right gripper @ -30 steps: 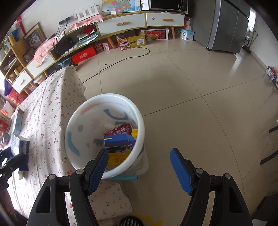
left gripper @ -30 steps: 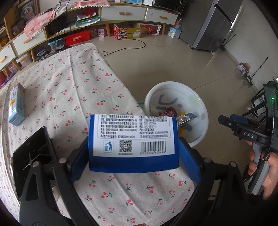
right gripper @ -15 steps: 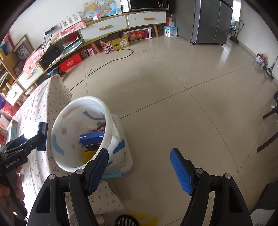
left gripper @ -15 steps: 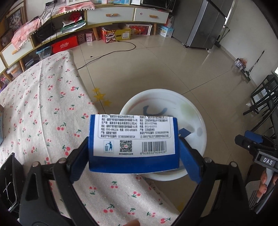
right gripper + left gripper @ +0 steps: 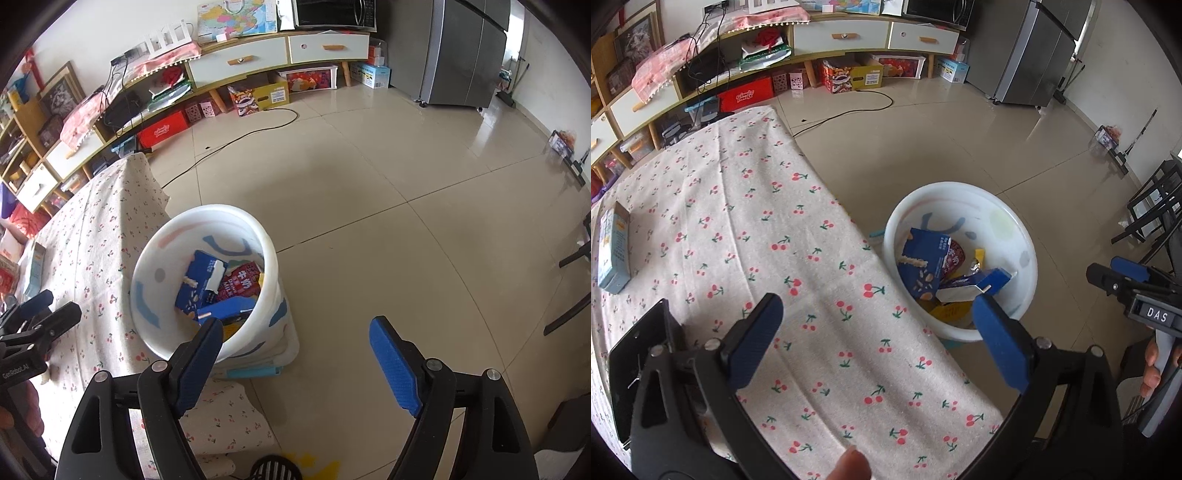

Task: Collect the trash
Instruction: 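Move both grippers back to the table and grasp the black tray with the right gripper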

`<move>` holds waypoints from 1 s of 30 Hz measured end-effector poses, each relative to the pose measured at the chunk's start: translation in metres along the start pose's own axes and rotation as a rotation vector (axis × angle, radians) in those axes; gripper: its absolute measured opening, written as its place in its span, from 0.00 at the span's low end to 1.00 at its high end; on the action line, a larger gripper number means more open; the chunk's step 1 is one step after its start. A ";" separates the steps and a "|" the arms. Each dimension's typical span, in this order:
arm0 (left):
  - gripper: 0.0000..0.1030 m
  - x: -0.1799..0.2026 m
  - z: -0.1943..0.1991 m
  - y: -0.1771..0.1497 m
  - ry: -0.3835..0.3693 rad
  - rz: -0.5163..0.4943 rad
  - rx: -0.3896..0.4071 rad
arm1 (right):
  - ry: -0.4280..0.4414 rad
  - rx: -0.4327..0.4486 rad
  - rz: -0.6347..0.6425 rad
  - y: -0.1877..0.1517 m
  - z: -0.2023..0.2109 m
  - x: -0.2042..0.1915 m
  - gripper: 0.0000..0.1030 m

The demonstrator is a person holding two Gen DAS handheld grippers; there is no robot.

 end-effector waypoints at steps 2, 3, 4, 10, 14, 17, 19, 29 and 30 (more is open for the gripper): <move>0.99 -0.012 0.007 -0.006 -0.020 0.022 -0.003 | -0.003 0.002 0.010 -0.001 0.003 -0.007 0.81; 0.99 -0.019 0.011 -0.009 -0.022 0.031 -0.003 | -0.001 0.003 0.014 -0.002 0.004 -0.011 0.81; 0.99 -0.025 0.016 -0.011 -0.022 0.037 0.000 | 0.002 0.003 0.017 -0.002 0.005 -0.014 0.81; 0.99 -0.058 0.047 -0.031 -0.005 0.077 0.031 | 0.024 0.004 0.041 -0.005 0.011 -0.043 0.82; 0.99 -0.086 0.066 -0.042 0.014 0.104 0.048 | 0.022 0.003 0.076 -0.006 0.013 -0.067 0.82; 0.99 -0.109 0.077 -0.050 0.038 0.127 0.055 | 0.039 0.002 0.101 -0.006 0.014 -0.086 0.82; 0.99 -0.127 0.084 -0.057 0.052 0.148 0.060 | 0.047 0.001 0.123 -0.007 0.015 -0.101 0.82; 0.99 -0.206 0.089 -0.086 0.130 0.232 0.070 | 0.061 -0.012 0.277 -0.014 0.010 -0.187 0.83; 0.99 -0.214 0.088 -0.091 0.134 0.244 0.066 | 0.062 -0.015 0.295 -0.016 0.010 -0.196 0.83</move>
Point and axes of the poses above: each gripper's, at about its wrist camera, not at the fingertips, and z roughly against the way its jaws point, x to its right, y to its top, the point moved 5 cm from there along -z, roughly the way its jaws point, and after that the axes turned 13 degrees about -x, right-handed, at the moved point
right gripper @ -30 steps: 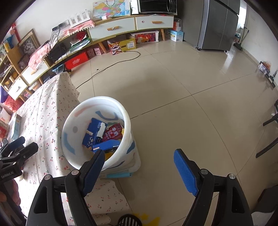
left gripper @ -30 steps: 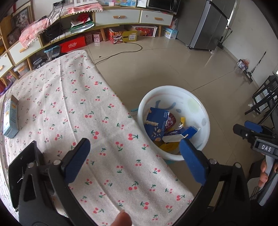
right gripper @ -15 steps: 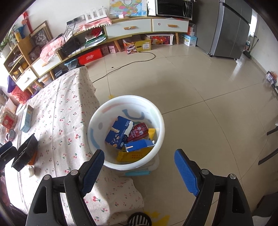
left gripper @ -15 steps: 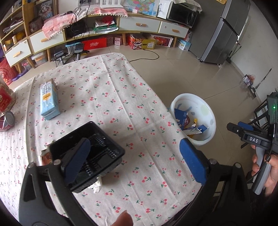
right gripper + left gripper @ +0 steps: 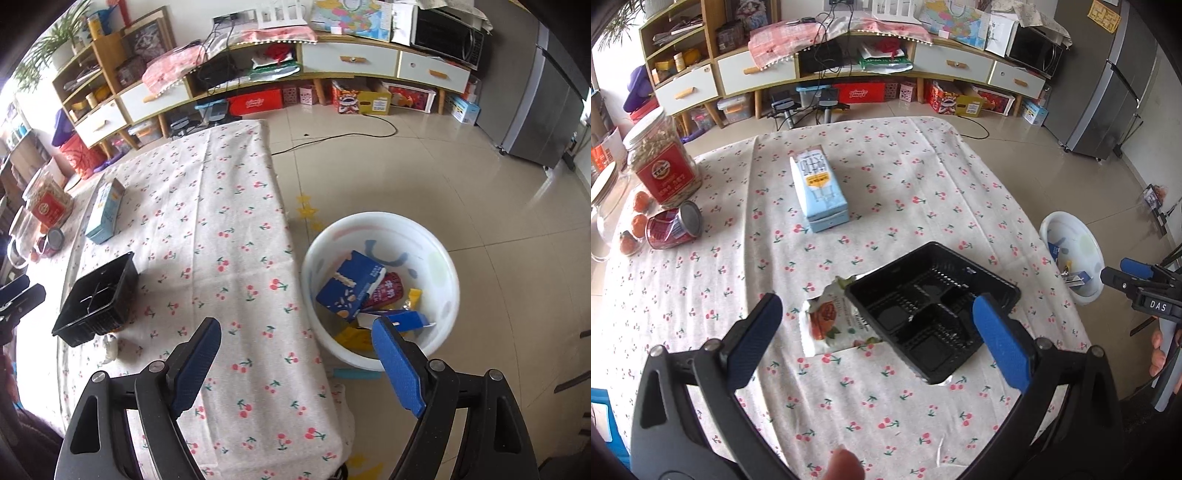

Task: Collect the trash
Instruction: 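Move both grippers back to the table and grasp the black tray with the right gripper, then grasp the pecan nut bag with the left gripper while the right holds the black tray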

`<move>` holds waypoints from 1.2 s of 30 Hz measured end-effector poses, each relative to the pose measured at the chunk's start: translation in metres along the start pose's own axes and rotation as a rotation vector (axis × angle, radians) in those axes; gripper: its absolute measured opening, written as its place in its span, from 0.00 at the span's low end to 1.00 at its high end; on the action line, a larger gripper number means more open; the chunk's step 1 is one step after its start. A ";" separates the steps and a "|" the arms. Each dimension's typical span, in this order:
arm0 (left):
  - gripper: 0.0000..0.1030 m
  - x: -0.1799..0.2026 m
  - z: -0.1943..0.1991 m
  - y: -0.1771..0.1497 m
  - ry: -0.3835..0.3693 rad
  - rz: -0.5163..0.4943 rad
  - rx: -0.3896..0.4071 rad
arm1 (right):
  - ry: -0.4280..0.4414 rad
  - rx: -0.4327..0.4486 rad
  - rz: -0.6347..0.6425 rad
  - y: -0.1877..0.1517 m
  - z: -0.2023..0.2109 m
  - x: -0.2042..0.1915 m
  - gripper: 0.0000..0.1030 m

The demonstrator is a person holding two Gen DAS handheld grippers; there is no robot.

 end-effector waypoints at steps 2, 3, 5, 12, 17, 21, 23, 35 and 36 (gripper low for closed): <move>0.99 -0.015 -0.001 -0.003 0.011 0.022 -0.011 | 0.008 -0.009 0.032 0.001 -0.003 -0.019 0.83; 0.99 -0.022 -0.001 -0.005 0.015 0.035 -0.013 | 0.016 -0.013 0.047 0.003 -0.004 -0.029 0.83; 0.99 -0.036 -0.001 -0.009 0.026 0.073 -0.016 | 0.035 -0.019 0.078 0.005 -0.007 -0.047 0.83; 0.99 -0.080 -0.008 -0.021 0.089 0.172 -0.060 | 0.092 -0.039 0.178 0.017 -0.016 -0.111 0.83; 0.99 -0.098 -0.009 -0.029 0.107 0.193 -0.073 | 0.109 -0.079 0.236 0.023 -0.033 -0.151 0.83; 0.99 -0.107 -0.008 -0.036 0.102 0.203 -0.087 | 0.095 -0.133 0.261 0.025 -0.053 -0.172 0.83; 0.99 -0.112 -0.007 -0.037 0.107 0.205 -0.086 | 0.096 -0.152 0.256 0.026 -0.060 -0.177 0.83; 0.99 -0.113 -0.011 -0.040 0.128 0.184 -0.098 | 0.089 -0.157 0.272 0.031 -0.066 -0.187 0.63; 0.99 -0.110 -0.013 -0.039 0.133 0.175 -0.100 | 0.090 -0.143 0.270 0.031 -0.062 -0.185 0.63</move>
Point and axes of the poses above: each gripper's, at about its wrist camera, not at the fingertips, and z roughly against the way its jaws point, x to its right, y to its top, the point moved 5 cm from there along -z, roughly the way its jaws point, and after that the axes turned 13 degrees about -x, right-handed, at the moved point
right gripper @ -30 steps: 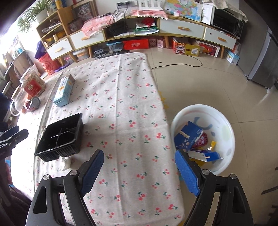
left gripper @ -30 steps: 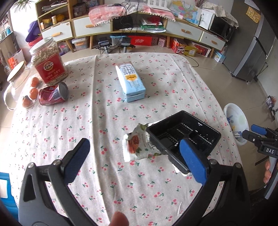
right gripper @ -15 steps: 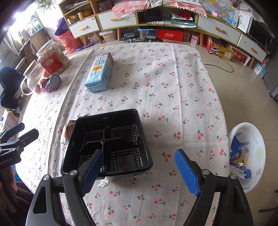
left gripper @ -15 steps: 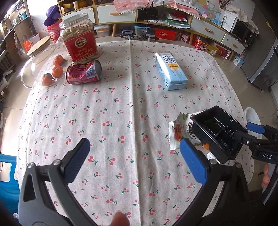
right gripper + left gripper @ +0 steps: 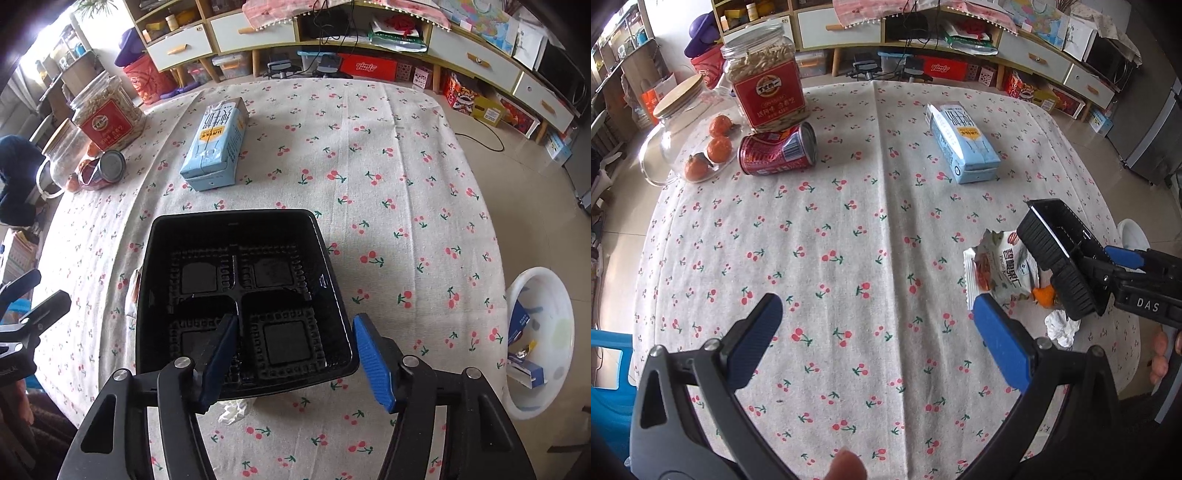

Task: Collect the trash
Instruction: 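Grasp the pecan nut bag with the left gripper while the right holds the black tray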

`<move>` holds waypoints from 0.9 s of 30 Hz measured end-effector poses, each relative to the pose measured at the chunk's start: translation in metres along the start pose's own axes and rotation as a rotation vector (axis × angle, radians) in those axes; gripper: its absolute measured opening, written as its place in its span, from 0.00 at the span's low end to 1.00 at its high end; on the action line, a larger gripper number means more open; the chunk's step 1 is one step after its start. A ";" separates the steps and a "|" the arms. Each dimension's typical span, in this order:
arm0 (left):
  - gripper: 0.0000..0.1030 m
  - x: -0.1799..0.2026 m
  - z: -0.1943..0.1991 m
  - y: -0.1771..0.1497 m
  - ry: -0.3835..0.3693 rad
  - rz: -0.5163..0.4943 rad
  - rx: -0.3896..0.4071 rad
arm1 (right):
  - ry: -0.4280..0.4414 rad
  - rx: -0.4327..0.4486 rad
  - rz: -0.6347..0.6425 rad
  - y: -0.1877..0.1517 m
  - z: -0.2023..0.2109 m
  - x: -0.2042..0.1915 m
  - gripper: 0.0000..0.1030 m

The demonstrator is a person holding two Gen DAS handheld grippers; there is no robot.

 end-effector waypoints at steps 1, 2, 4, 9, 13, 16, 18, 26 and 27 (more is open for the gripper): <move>0.99 0.003 -0.002 0.000 0.006 -0.010 -0.002 | -0.001 0.015 -0.006 0.000 0.004 0.003 0.63; 0.99 0.006 -0.003 0.001 0.010 -0.020 -0.005 | 0.000 0.029 -0.014 -0.001 0.009 0.006 0.63; 0.99 0.015 -0.008 0.002 0.020 -0.042 -0.013 | 0.005 0.051 -0.037 -0.003 0.018 0.016 0.63; 0.99 0.042 -0.020 0.008 0.023 -0.105 -0.039 | 0.009 0.071 -0.112 -0.008 0.029 0.049 0.63; 0.99 0.062 -0.031 0.017 0.005 -0.133 -0.079 | -0.003 0.070 -0.159 -0.014 0.032 0.071 0.63; 0.99 0.074 -0.042 0.026 -0.042 -0.111 -0.130 | -0.009 0.069 -0.181 -0.017 0.033 0.083 0.63; 0.99 0.080 -0.050 0.031 -0.081 -0.072 -0.165 | -0.013 0.070 -0.191 -0.019 0.034 0.090 0.63; 0.99 0.111 -0.068 0.035 -0.122 -0.014 -0.219 | -0.034 0.068 -0.214 -0.025 0.036 0.110 0.63; 0.99 0.114 -0.070 0.036 -0.113 -0.017 -0.218 | -0.036 0.068 -0.216 -0.025 0.036 0.112 0.63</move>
Point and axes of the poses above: each gripper's, at about its wrist camera, not at the fingertips, and z roughly against the way its jaws point, x to its right, y to its top, the point moved 5 cm from there along -z, roughly the way its jaws point, and after that the axes turned 13 degrees about -x, right-handed, at the moved point
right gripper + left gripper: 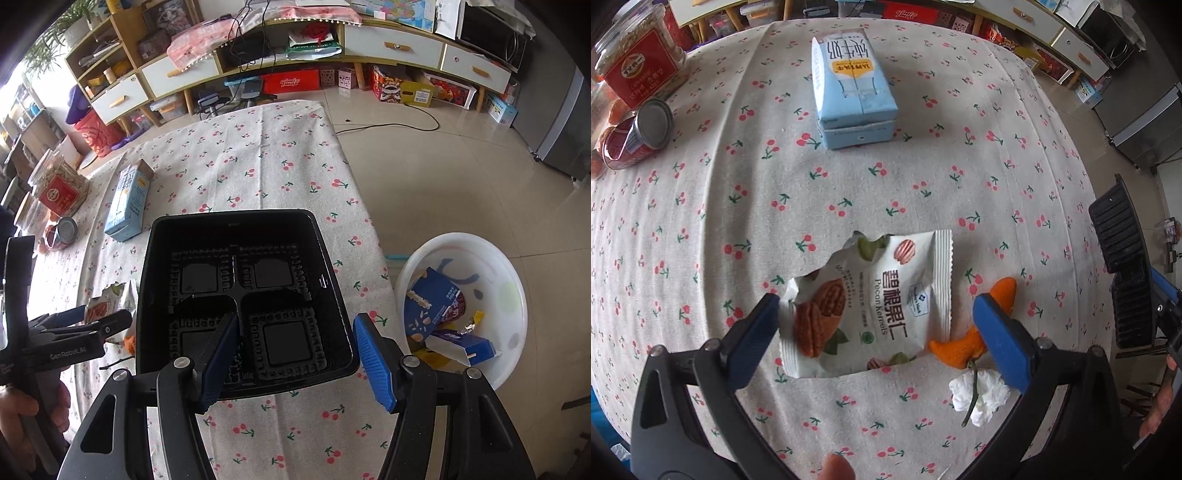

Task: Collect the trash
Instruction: 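Grasp the pecan nut bag with the left gripper while the right holds the black tray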

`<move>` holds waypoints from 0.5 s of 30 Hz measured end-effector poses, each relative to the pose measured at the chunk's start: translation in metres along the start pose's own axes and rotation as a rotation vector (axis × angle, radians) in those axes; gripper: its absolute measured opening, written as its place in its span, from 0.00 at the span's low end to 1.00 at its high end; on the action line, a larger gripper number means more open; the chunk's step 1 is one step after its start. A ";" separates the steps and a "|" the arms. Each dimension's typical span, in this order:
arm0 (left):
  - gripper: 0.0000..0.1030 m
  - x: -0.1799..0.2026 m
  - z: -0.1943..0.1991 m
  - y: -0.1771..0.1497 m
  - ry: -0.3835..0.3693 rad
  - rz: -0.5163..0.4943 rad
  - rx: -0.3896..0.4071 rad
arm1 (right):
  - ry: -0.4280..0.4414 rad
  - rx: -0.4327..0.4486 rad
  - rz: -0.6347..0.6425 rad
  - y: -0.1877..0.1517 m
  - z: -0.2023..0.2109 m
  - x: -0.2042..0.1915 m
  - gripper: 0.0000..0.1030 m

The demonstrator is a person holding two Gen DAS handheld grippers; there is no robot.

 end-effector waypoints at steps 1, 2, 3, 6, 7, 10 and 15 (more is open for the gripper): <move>0.99 0.003 -0.002 0.000 0.011 -0.001 0.002 | -0.003 0.000 -0.001 0.000 0.000 0.002 0.63; 0.99 0.005 -0.005 0.001 0.026 -0.001 0.003 | -0.006 -0.001 -0.001 -0.001 0.000 0.004 0.63; 0.99 0.007 -0.008 0.003 0.042 0.000 0.004 | -0.009 -0.001 -0.002 -0.002 0.000 0.006 0.63; 0.99 0.010 -0.018 0.004 0.077 0.011 -0.001 | -0.016 -0.004 -0.009 -0.004 0.001 0.012 0.63; 0.99 0.010 -0.022 0.004 0.079 0.013 -0.008 | -0.017 -0.005 -0.012 -0.005 0.000 0.014 0.63; 0.98 0.010 -0.023 0.003 0.091 0.002 0.010 | -0.019 -0.005 -0.021 -0.007 0.002 0.018 0.63; 0.88 0.005 -0.014 -0.001 0.046 0.004 0.025 | -0.009 0.006 -0.036 -0.010 0.007 0.024 0.63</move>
Point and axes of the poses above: each gripper's, at about its wrist camera, not at the fingertips, and z roughly against the way its jaws point, x to its right, y to its top, the point moved 5 cm from there along -z, roughly the way its jaws point, and after that the axes turned 13 degrees about -x, right-handed, at the moved point
